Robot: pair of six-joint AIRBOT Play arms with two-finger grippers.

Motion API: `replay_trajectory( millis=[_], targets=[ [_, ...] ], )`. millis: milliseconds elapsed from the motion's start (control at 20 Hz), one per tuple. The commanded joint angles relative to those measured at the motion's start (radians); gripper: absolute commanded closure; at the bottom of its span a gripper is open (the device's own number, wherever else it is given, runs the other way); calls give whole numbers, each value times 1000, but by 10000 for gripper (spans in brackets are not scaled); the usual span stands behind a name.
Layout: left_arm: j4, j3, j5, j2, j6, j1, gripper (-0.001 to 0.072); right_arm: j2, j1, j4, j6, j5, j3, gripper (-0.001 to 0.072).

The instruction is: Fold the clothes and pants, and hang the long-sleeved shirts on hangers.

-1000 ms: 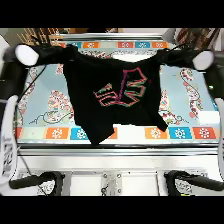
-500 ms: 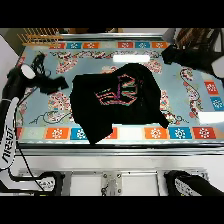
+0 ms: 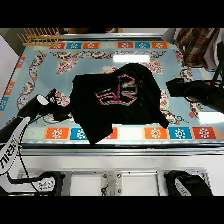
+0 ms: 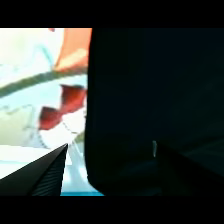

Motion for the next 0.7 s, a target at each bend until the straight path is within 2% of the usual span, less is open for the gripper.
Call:
replay_trajectory(
  millis=[0, 200, 250, 350, 400, 550, 650],
  targets=[
    [-43, -14, 34, -31, 5, -45, 139, 56, -1, 4, 11, 10, -43, 97],
    [-43, 38, -32, -85, 5, -92, 139, 60, -2, 3, 11, 10, -43, 97],
    [-44, 55, -45, -87, 5, -102, 222, 60, -4, 3, 13, 11, -43, 97],
    [-43, 89, -71, -80, 6, -121, 672, 60, -32, -45, 61, 34, -45, 97],
    [-42, 101, -74, -65, 19, -122, 696, 60, -66, -76, 93, 64, -56, 97],
    [-35, 122, -73, 2, 62, -116, 696, 57, -273, -118, 188, 174, -202, 96],
    [-35, 122, -73, 42, 71, -112, 696, 42, -423, -108, 224, 142, -369, 95]
  ],
)
